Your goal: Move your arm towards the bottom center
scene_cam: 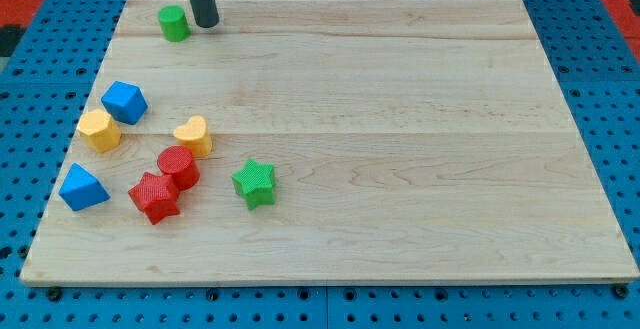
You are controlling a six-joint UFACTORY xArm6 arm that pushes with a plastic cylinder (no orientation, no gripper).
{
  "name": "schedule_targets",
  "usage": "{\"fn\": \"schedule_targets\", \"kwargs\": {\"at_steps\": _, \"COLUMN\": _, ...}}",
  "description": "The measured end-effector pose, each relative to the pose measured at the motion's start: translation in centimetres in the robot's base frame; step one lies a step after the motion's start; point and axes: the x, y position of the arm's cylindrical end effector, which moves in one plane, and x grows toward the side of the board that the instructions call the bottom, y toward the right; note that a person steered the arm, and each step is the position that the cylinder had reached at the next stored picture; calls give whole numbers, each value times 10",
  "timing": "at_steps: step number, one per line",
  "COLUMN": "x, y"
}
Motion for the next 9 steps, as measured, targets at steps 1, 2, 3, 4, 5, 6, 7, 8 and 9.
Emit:
{"fn": "schedule_targets", "kwargs": {"at_steps": 1, "x": 22, "y": -26}}
{"fn": "schedule_targets", "kwargs": {"at_steps": 2, "x": 23, "y": -49}}
{"fn": "schedule_targets", "kwargs": {"at_steps": 3, "x": 21, "y": -45}}
{"fn": "schedule_targets", "kwargs": {"at_steps": 4, "x": 21, "y": -45}}
{"fn": "schedule_targets", "kwargs": {"at_steps": 5, "x": 28, "y": -43}}
{"fn": "schedule_targets", "kwargs": {"at_steps": 6, "x": 43, "y": -18}}
{"fn": "schedule_targets", "kwargs": {"at_steps": 7, "x": 77, "y": -9}}
{"fn": "schedule_targets", "kwargs": {"at_steps": 8, "x": 80, "y": 93}}
{"fn": "schedule_targets", "kwargs": {"at_steps": 9, "x": 105, "y": 180}}
